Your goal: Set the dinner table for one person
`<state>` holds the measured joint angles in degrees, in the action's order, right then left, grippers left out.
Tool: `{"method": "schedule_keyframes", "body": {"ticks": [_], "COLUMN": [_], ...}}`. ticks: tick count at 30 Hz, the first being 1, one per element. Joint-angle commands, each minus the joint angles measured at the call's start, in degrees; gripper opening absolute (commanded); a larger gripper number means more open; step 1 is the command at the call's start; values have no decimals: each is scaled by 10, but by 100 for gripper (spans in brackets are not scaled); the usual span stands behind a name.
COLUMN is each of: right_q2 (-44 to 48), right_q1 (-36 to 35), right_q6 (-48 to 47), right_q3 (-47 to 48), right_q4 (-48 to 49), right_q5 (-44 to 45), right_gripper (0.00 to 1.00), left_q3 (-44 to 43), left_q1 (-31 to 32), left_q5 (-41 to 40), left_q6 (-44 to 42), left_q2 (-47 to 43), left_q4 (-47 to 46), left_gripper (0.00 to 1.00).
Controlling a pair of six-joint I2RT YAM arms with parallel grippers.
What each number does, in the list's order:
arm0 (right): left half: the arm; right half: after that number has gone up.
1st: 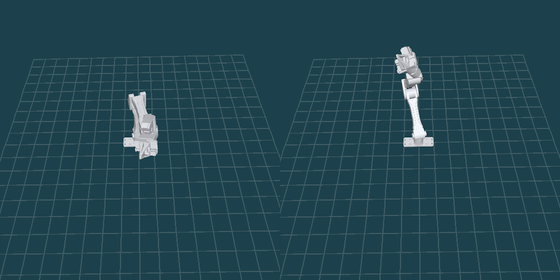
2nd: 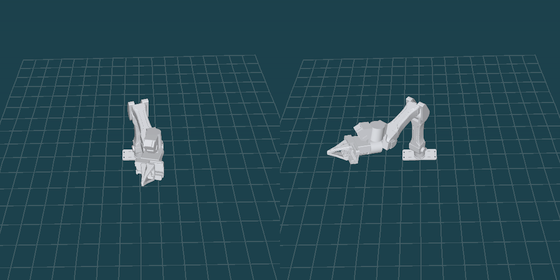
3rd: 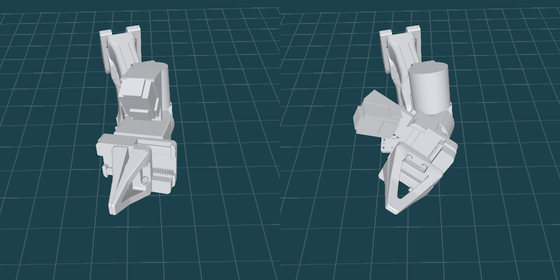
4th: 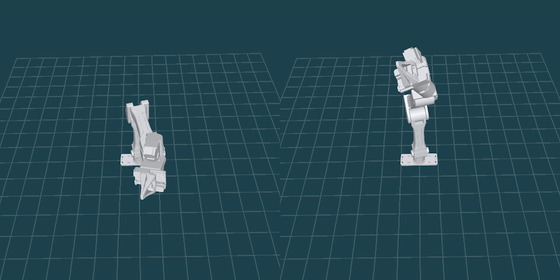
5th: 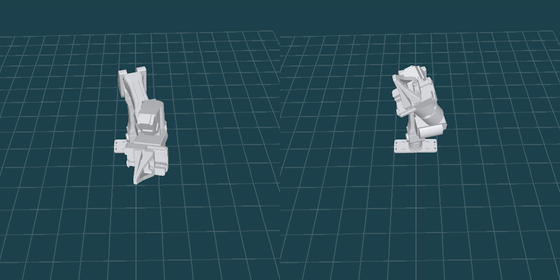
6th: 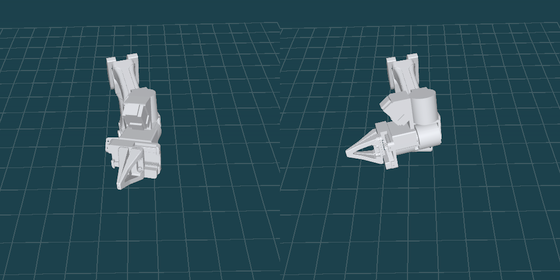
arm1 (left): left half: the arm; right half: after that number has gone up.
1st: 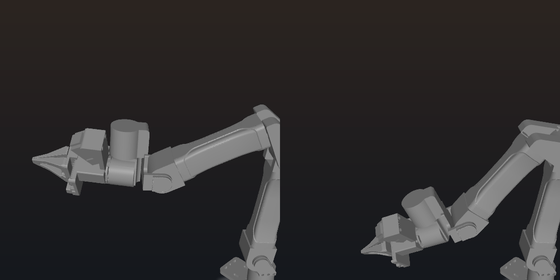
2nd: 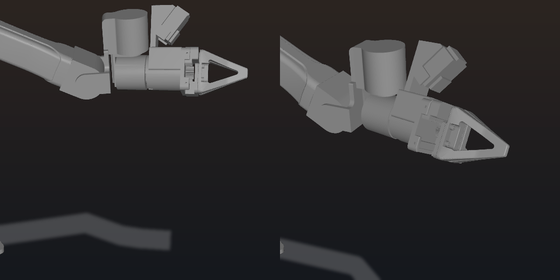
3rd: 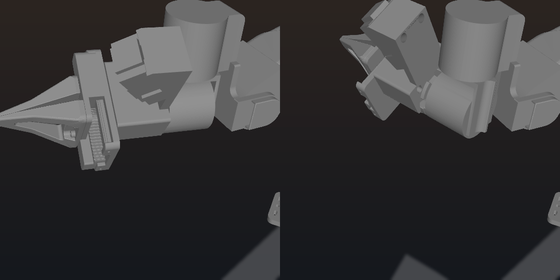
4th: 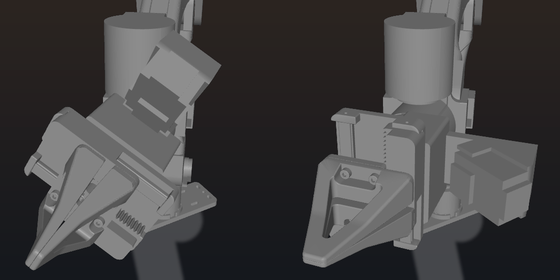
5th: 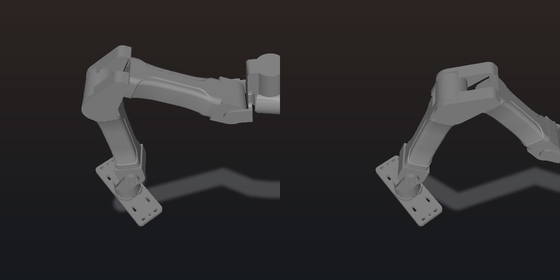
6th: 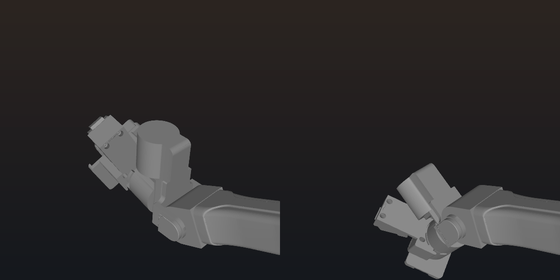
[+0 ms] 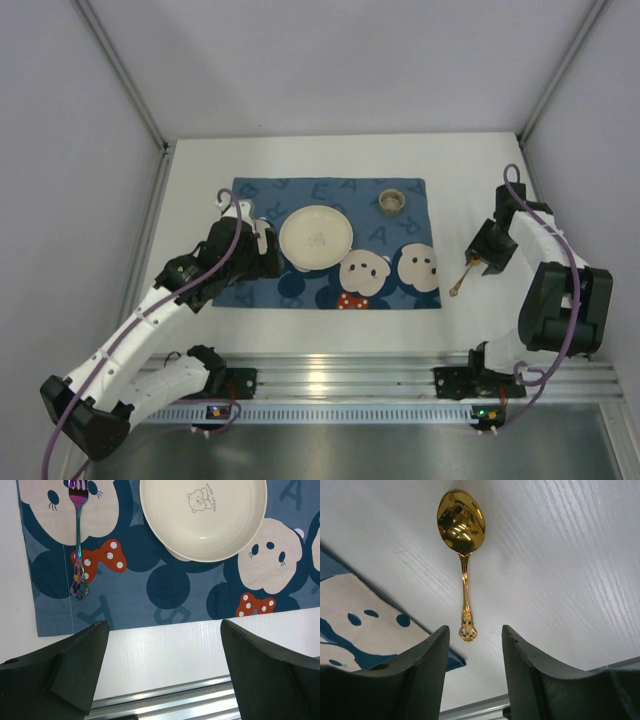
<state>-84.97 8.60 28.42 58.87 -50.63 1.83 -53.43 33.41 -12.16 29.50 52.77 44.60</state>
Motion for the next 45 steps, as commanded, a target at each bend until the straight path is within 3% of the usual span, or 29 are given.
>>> {"method": "schedule_keyframes", "body": {"ticks": [1,12,25,29,45], "right_q2": [-27,-126,-152,-127,-127], "right_q1": [10,9,8,8,7], "right_q6": [-20,-7,-11,-12,-14], "right_q3": [12,23,35,38,53], "right_q4": [17,77,98,102,112], "right_q5": [27,16,-3,-47,-64], "right_gripper": [46,32,22,22,26], "left_q3": [2,-1,-33,-36,-44], "left_q1": [-2,-2,-2,-2,-2], "left_q5": [8,0,4,4,3], "left_q6": [-14,-10,-22,-24,-27], "left_q2": [2,13,69,82,95], "left_q4": [-33,-29,-48,-50,-50], "left_gripper": [99,99,99,99,99]}}
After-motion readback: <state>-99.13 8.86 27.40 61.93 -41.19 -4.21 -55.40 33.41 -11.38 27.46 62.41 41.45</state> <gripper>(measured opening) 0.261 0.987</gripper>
